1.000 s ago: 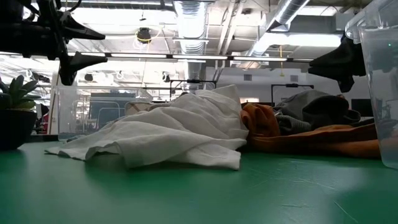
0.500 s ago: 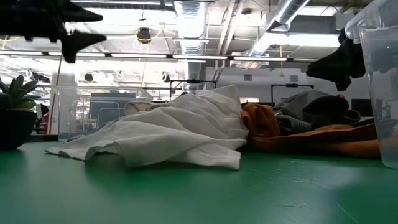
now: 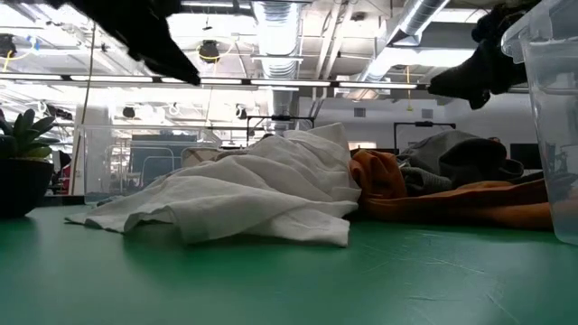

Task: Sort towels by color in basket
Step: Put the white checkered towel into the top transparent bin

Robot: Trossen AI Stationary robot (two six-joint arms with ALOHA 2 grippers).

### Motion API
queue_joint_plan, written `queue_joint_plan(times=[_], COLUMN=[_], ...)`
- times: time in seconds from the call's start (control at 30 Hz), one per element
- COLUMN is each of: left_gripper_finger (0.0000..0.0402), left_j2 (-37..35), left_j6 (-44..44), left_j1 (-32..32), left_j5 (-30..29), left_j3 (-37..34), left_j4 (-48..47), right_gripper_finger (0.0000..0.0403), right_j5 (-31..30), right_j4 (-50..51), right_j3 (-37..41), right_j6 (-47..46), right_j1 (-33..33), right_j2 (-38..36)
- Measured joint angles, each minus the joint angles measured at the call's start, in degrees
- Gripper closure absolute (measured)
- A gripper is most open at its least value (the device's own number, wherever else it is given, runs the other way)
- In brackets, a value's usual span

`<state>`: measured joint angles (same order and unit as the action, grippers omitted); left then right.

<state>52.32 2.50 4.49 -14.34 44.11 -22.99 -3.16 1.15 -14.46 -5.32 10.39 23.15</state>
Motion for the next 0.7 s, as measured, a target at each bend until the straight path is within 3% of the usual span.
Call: queue_joint_plan(times=[0.17, 0.4, 0.7], left_gripper_finger=[0.0166, 0.0166, 0.0166], left_j2=[11.6, 22.3, 32.5], left_j6=[3.7, 9.7, 14.5], left_j1=[-1.1, -1.2, -1.2], left_j5=[0.0, -1.4, -2.2], left_j3=[5.3, 9.8, 10.6], left_j4=[-3.7, -5.1, -4.9], right_gripper_finger=[0.0231, 0.0186, 0.0178], right_j5=[-0.6, -1.5, -1.5], right_j4=[0.2, -1.1, -3.7], right_j3=[-0.1, -0.2, -0.2], right_j6=[0.0, 0.0, 0.7], right_j1=[-2.3, -3.8, -5.3], right_j2=[2.8, 3.9, 4.0])
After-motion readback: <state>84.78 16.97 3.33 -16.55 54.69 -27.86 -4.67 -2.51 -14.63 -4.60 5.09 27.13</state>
